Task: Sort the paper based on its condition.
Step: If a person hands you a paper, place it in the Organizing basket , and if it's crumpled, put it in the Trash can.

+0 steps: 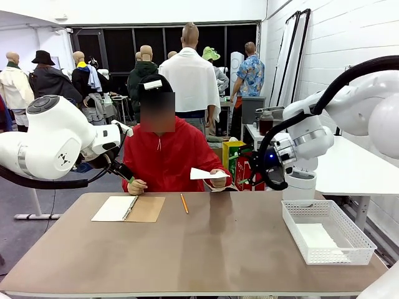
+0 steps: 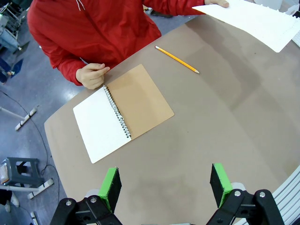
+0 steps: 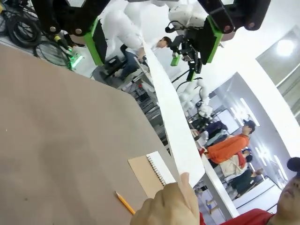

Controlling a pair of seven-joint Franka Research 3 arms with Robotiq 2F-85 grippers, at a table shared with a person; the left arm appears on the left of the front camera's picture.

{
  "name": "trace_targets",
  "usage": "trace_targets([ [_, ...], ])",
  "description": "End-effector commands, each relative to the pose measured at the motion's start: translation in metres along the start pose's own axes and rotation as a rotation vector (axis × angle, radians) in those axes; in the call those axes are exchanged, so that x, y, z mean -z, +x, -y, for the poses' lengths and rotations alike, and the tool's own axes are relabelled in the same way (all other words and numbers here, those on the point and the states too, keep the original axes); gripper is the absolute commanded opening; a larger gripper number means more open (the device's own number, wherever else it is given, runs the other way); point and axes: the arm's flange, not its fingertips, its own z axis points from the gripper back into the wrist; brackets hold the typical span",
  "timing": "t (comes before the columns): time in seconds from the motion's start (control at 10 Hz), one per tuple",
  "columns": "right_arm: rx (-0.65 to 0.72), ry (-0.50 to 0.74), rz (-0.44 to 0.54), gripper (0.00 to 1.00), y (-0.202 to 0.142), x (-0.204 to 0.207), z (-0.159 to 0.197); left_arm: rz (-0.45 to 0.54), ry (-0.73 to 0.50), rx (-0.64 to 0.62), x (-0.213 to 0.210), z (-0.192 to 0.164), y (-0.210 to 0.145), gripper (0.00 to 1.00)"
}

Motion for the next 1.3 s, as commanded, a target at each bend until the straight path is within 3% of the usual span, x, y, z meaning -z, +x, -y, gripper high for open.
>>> trace_targets([
  [0.0, -0.001, 0.046, -0.029, 1.00, 0.009, 0.016, -0.002, 0.005, 0.000, 0.002, 0.000, 0.000, 0.000, 1.00],
  [0.6, -0.007, 0.055, -0.109, 1.00, 0.017, 0.041, 0.000, 0.005, 0.000, 0.002, 0.000, 0.000, 0.000, 1.00],
  [0.8, 0.040, 0.072, -0.120, 0.67, 0.018, 0.045, -0.002, 0.005, 0.000, 0.002, 0.000, 0.000, 0.000, 1.00],
  [0.9, 0.049, 0.070, -0.121, 0.67, 0.020, 0.047, -0.003, 0.005, 0.000, 0.002, 0.000, 0.000, 0.000, 1.00],
  [1.1, 0.078, 0.079, -0.114, 0.33, 0.021, 0.044, -0.002, 0.005, 0.000, 0.002, 0.000, 0.000, 0.000, 1.00],
  [1.2, 0.086, 0.067, -0.109, 0.21, 0.022, 0.045, -0.003, 0.005, 0.000, 0.002, 0.000, 0.000, 0.000, 1.00],
])
